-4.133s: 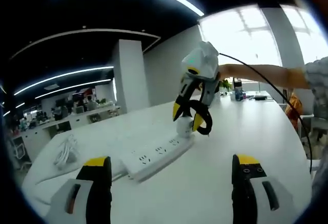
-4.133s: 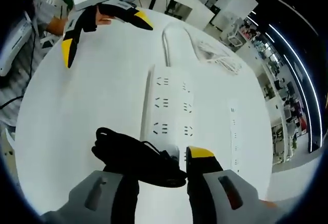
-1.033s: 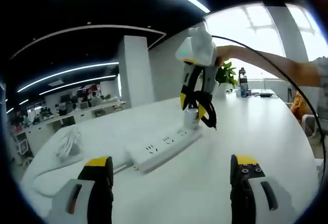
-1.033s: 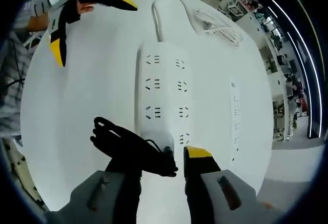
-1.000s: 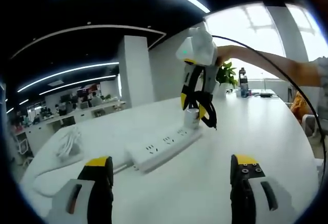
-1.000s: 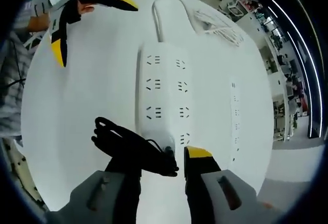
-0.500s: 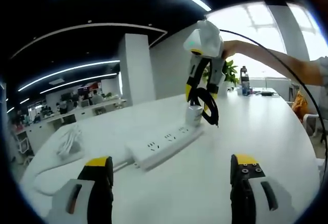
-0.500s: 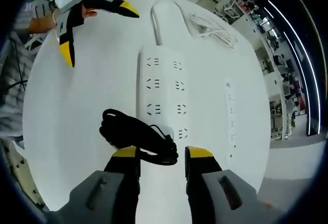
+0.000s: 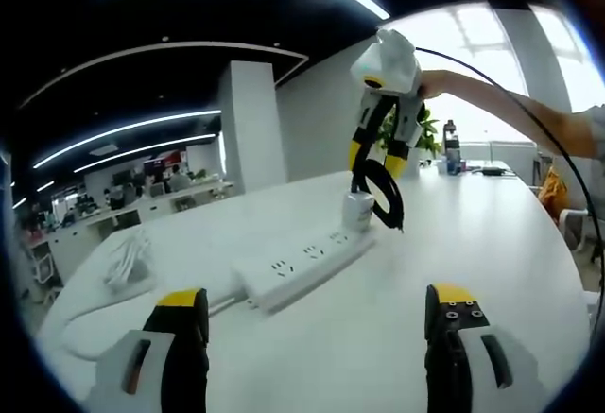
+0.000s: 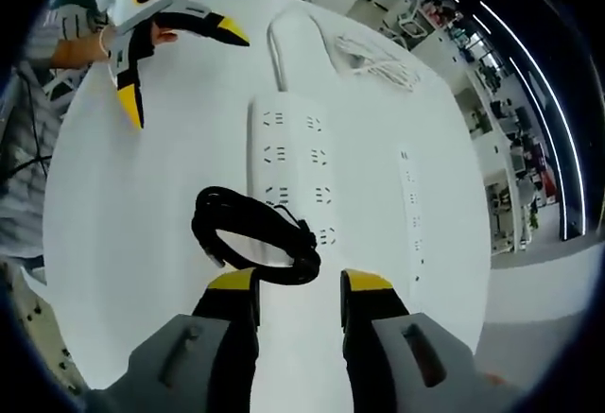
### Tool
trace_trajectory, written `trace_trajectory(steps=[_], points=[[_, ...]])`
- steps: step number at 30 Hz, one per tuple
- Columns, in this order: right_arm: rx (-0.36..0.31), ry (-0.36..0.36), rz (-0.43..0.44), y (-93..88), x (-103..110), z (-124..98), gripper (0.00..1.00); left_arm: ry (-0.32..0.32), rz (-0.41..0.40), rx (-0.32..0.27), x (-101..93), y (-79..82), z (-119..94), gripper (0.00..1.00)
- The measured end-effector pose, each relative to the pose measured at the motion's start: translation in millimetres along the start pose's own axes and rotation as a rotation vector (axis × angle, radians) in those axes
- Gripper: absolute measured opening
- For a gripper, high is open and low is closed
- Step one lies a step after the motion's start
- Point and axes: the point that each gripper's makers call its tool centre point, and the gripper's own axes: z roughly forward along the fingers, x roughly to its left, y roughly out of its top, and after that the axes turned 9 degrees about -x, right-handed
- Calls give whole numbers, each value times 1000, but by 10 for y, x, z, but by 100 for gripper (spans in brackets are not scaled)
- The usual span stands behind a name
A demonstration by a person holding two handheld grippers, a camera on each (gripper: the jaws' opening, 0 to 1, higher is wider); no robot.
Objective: Straighten the power strip on the desk, plug the charger into it
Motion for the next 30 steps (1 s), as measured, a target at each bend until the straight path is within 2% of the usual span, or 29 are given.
trace_trajectory(steps=[6, 8, 13, 19, 21, 24, 30], points=[[-75, -42, 20, 36, 28, -55, 33, 3, -3, -5, 12, 10, -7, 97], [-127, -93, 27, 76, -29, -92, 34, 4, -8, -7, 20, 13, -11, 97], [-225, -124, 60, 108, -20, -201, 35, 6, -8, -11, 26, 21, -15, 97], [-289, -137, 82, 87, 59, -285, 40, 4, -8, -8, 21, 11, -10, 97], [-319, -140, 87, 101, 84, -307, 42, 3, -5, -6, 18, 9, -9, 97], [-415, -137, 111, 179, 134, -347, 52, 1, -5, -4, 12, 2, -6, 97], [-527, -160, 151, 226, 142, -431, 63, 1, -11, -9, 13, 11, -9, 97]])
